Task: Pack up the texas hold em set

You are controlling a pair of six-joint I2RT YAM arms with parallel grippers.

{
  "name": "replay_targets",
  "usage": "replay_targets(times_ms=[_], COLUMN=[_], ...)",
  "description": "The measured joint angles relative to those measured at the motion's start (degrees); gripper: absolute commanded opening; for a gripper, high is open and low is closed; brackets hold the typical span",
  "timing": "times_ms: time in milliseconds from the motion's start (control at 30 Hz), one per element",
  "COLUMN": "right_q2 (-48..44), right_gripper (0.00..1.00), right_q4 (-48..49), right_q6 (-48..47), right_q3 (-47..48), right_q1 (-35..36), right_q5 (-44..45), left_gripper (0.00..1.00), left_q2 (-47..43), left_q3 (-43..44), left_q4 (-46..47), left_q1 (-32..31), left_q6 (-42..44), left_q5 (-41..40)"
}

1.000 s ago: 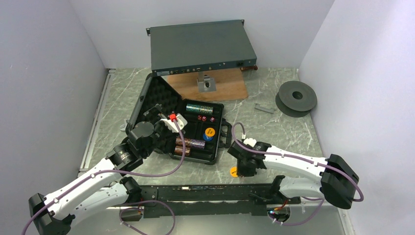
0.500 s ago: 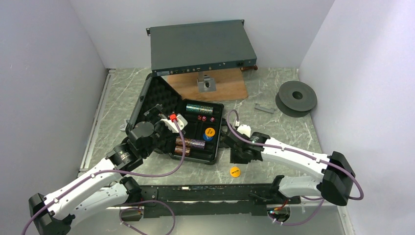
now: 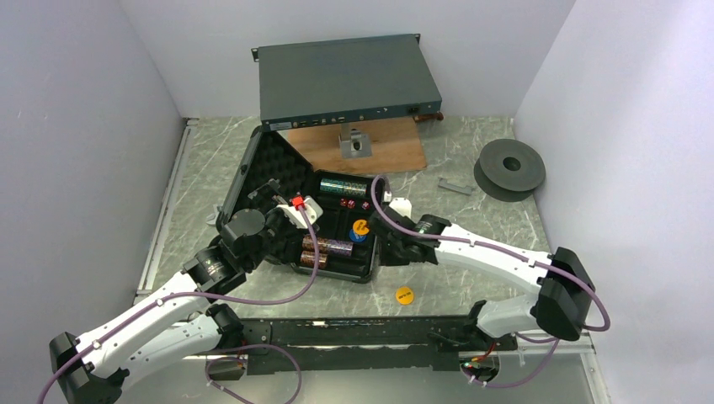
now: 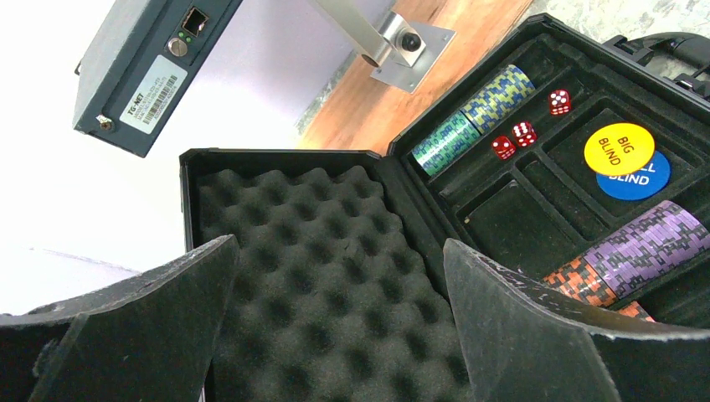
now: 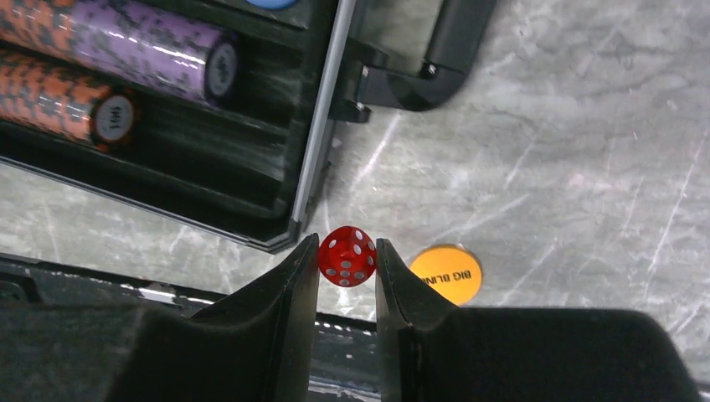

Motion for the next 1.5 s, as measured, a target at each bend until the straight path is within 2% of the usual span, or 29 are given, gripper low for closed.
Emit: replay_targets(times_ms=[467,833,1133,1500], right_q2=[9.7,17.7,23.1,27.6], right_gripper=[0.0,0.0,0.0,0.0], right_q4=[6.4,8.6,9.9,10.5], right_q6=[-9.5,-13.3,-16.1,-18.2], right_q3=[13.0,24.0,29.2,30.5], right_q1=[-2.5,-6.3,-10.3,-13.5], right_q5=[5.7,5.4,3.4,1.6], left_gripper=[0.99,0.99,0.99,0.99], left_q2=[-0.3,-0.4,-0.4,-0.4], left_q3=[0.0,0.0,0.0,0.0], left_q4=[0.0,-0.2,-0.2,-0.2], left_q1=[0.0,0.0,0.0,0.0], left_q6=[0.0,0.0,0.3,1.1], left_q5=[0.2,0.9,1.1,1.1])
